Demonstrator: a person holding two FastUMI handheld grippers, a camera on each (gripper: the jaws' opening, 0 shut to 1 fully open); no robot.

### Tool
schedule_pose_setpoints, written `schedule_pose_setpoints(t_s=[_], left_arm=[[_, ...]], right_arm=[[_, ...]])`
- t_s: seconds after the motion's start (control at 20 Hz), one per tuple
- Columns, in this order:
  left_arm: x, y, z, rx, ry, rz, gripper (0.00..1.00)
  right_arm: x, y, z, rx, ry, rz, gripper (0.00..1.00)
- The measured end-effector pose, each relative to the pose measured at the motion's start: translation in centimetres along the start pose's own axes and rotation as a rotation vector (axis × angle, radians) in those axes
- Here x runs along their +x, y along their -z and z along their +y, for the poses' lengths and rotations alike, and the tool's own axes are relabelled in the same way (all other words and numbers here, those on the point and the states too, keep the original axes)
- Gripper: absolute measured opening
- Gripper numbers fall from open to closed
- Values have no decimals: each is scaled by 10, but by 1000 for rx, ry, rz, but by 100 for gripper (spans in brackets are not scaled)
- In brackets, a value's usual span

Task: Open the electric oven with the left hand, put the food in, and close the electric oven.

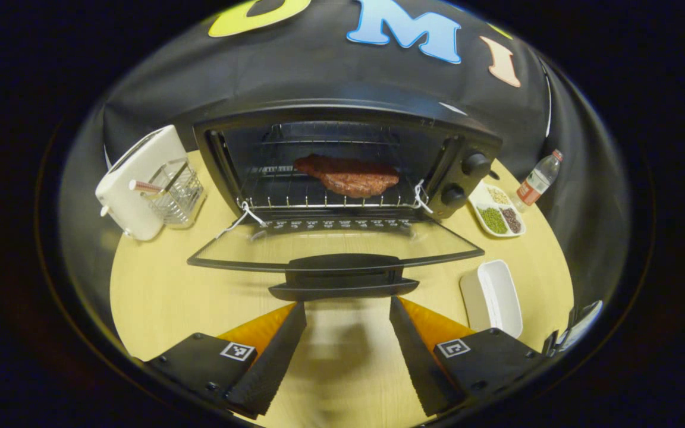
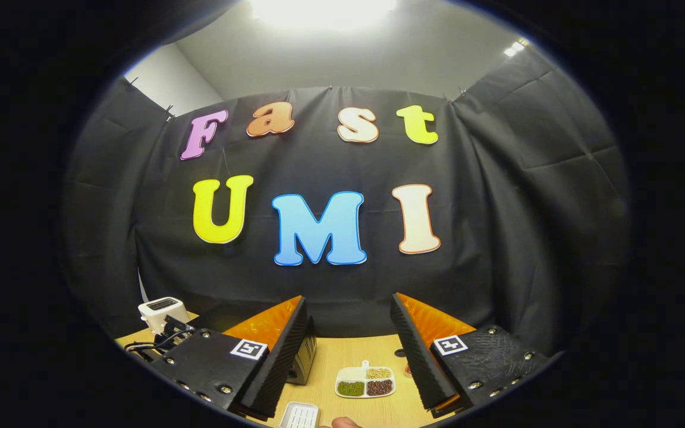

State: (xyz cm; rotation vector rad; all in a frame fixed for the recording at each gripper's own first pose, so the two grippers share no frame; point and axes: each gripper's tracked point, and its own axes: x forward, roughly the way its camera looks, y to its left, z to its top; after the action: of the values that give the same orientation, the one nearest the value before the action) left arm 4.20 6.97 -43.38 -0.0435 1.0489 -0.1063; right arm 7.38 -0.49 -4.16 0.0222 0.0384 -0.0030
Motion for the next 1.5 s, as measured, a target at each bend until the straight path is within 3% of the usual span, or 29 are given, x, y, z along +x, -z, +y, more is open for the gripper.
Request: schedule_pose_setpoints(t_s=[0.3, 0.35, 0.5, 0.65, 0.75, 0.95, 1.2, 1.5], left_arm=[[-13, -18, 0, 22, -8, -57, 92], [-14, -21, 0, 26, -9, -63, 99], [-18, -36, -1, 31, -7, -91, 92], [-19, -50, -5, 24, -1, -117, 95], [-14, -69, -4, 21, -9, -130, 92], [-29, -101, -6, 0, -12, -212, 95], [-74, -138, -14, -55, 9, -369, 99], [-186, -201, -22, -109, -15, -726, 96]], right_arm=[[-6, -2, -1, 2, 8, -7, 87], [-8, -1, -1, 5, 9, -2, 87], [-12, -2, -5, 4, 18, -7, 87], [-14, 1, -9, 9, 29, -1, 86], [-17, 3, -12, 13, 33, 6, 86], [-20, 5, -14, 1, 39, 7, 87], [-16, 4, -11, 7, 13, 8, 86], [0, -8, -4, 24, -29, 1, 87]])
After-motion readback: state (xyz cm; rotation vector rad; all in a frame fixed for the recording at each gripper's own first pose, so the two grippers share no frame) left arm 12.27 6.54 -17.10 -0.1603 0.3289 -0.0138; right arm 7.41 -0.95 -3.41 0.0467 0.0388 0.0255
